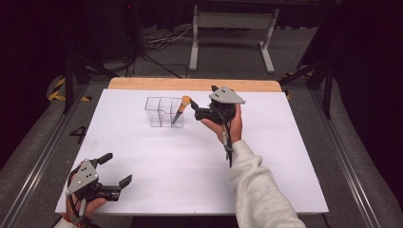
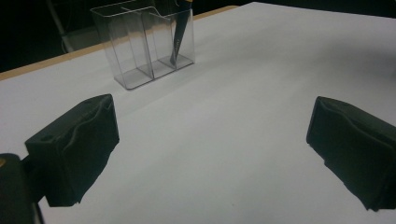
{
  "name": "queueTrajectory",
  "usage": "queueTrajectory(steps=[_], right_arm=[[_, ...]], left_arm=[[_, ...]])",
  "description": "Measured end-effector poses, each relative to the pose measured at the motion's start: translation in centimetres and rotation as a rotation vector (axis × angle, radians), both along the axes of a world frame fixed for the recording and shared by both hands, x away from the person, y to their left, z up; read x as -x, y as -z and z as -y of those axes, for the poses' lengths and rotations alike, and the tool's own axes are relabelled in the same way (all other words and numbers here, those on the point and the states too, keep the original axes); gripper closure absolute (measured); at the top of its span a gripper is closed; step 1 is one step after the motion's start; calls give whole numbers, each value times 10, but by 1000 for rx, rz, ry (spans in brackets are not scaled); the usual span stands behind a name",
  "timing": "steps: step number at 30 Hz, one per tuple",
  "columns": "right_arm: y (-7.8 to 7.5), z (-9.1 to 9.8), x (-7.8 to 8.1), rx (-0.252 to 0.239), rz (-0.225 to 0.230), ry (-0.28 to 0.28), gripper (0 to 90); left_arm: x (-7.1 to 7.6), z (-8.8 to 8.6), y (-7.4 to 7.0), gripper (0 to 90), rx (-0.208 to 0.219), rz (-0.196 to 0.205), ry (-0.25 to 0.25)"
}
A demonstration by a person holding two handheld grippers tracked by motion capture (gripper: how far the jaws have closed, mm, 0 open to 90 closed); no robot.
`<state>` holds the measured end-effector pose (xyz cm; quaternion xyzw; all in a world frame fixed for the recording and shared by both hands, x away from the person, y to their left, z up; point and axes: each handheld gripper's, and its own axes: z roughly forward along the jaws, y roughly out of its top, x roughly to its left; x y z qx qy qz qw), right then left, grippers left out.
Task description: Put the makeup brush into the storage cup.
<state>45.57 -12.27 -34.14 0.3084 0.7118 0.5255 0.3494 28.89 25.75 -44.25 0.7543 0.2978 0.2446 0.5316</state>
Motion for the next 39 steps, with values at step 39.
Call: queueTrajectory(steps=[39], right_arm=[[-5,62,36,8,30,33,146]], left_arm=[[0,3,1,31,-16,3,-8]])
